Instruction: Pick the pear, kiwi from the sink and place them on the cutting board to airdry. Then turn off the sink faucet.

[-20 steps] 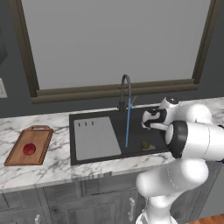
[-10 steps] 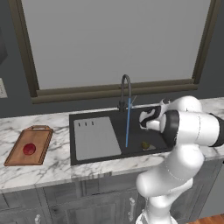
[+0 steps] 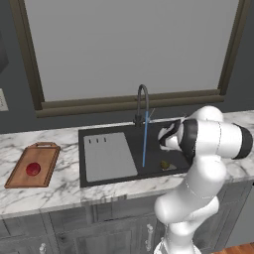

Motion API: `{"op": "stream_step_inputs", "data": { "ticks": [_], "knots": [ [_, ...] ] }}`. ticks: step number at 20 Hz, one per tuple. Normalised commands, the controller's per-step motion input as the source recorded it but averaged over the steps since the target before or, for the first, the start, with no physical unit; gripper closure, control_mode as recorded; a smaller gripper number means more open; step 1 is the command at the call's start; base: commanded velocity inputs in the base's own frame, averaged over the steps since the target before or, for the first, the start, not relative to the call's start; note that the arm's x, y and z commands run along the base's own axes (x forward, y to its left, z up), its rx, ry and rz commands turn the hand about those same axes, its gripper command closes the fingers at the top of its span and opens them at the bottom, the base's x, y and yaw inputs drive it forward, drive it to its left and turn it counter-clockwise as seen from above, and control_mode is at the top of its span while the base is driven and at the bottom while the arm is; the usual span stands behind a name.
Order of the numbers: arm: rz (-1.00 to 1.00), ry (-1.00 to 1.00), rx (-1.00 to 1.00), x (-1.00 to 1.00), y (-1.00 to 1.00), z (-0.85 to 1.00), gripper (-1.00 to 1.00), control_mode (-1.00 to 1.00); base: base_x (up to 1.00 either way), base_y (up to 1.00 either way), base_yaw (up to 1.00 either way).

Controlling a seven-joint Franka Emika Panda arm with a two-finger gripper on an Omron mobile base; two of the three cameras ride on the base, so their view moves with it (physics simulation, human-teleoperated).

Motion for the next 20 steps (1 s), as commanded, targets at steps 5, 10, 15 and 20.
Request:
{"op": "stream_step_inputs", "data": {
  "ticks": [5, 10, 15, 20],
  "knots": [
    [0.00, 0.02, 0.00, 0.06, 0.00, -0.22, -1.00, -1.00, 0.00, 0.00, 0.00],
    [0.00, 0.00, 0.00, 0.10, 0.00, -0.18, -1.00, -1.00, 0.00, 0.00, 0.00],
    [0.00, 0.00, 0.01, 0.15, 0.00, -0.18, -1.00, -1.00, 0.00, 0.00, 0.00],
    [0.00, 0.00, 0.00, 0.13, 0.00, -0.21, -1.00, -1.00, 0.00, 0.00, 0.00]
  ]
}}
